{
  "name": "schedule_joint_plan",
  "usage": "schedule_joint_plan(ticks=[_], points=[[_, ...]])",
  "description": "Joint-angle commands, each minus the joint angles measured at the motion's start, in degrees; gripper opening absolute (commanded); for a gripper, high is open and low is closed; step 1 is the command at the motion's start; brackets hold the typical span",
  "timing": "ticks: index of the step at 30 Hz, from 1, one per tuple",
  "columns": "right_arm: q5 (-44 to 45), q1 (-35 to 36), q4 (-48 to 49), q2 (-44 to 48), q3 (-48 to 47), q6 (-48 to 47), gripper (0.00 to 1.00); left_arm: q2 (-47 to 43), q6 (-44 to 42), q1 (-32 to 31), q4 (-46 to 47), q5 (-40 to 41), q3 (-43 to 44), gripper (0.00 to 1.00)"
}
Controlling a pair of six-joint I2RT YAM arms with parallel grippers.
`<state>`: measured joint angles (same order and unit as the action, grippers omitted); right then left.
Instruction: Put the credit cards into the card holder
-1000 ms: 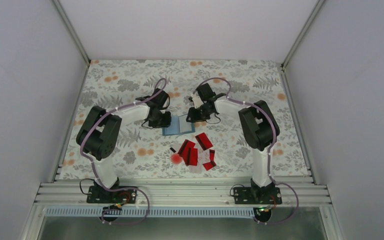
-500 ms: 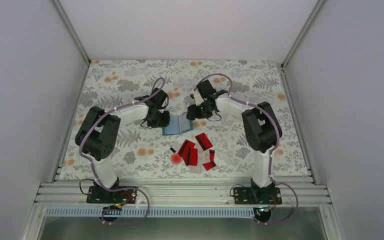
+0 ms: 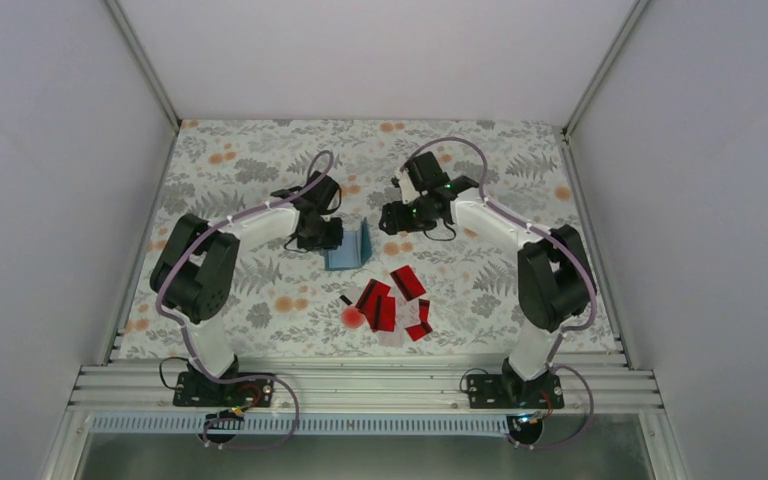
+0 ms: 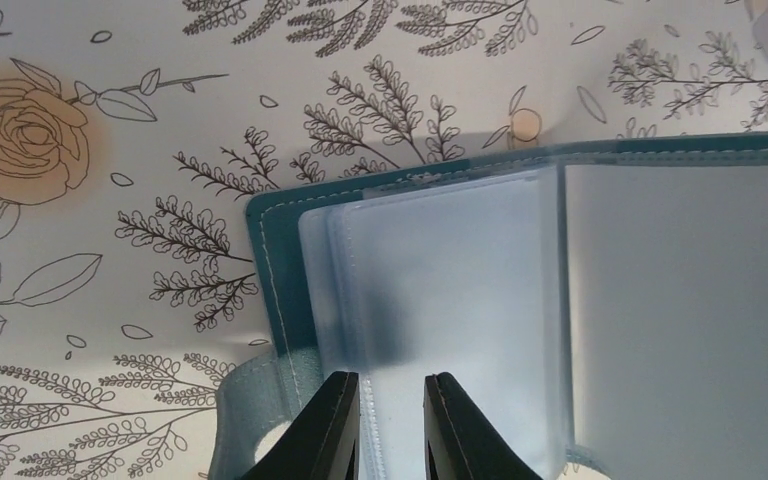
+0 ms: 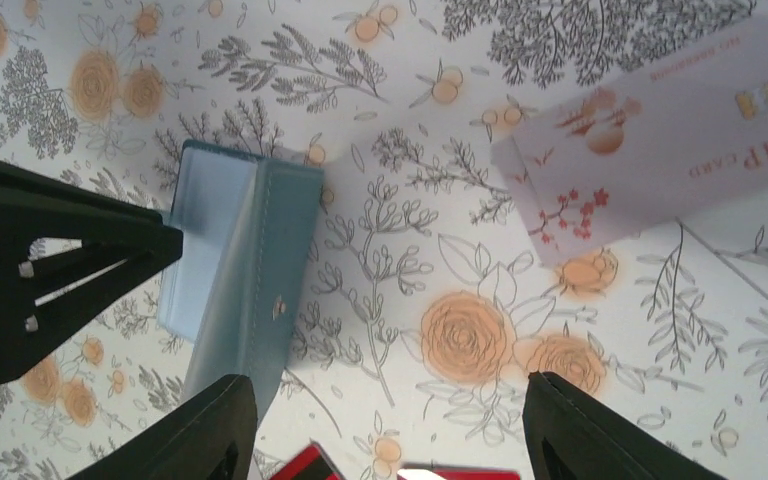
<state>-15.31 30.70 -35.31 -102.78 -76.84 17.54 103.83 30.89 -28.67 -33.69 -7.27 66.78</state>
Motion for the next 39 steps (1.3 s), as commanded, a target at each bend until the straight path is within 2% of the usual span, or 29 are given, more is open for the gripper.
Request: schedule_joint_plan(ticks=[1,13,21,26,34,36,39], points=[[1.0,1.2,-2.0,3.9,2.0,2.7,0.68,-2.5,0.5,-0.7,-2.1,1.9,2.6,0.19],[3.3,3.2,-3.9,13.9,9.9,8.5,0.67,3.0,-1.9,-4.2,-2.6,-1.7,10.7,0.20],[6.5,4.9,-7.4,23.1,17.5,18.9,0.67,5.0,-4.8,-4.7,-1.7,-6.0,11.9,0.20],[3.0,7.1,-8.2,29.4,22.4,25.2,0.68,5.8,-7.1,-4.6,-0.4,-10.4,12.9,0.20],[5.5,12.0,-9.2,32.6,27.1,32.7,0.70,7.0,-8.1,-4.6,1.4,-18.0,14.6,0.26],[6.1,12.9,-8.7,32.5,26.8,33.7,0.70,6.6,-7.7,-4.1,3.5,-20.7,12.6,0.26],[6.7,13.5,-8.1,31.9,25.9,34.4,0.70,5.9,-4.3,-1.7,11.4,-30.0,7.0,0.28]])
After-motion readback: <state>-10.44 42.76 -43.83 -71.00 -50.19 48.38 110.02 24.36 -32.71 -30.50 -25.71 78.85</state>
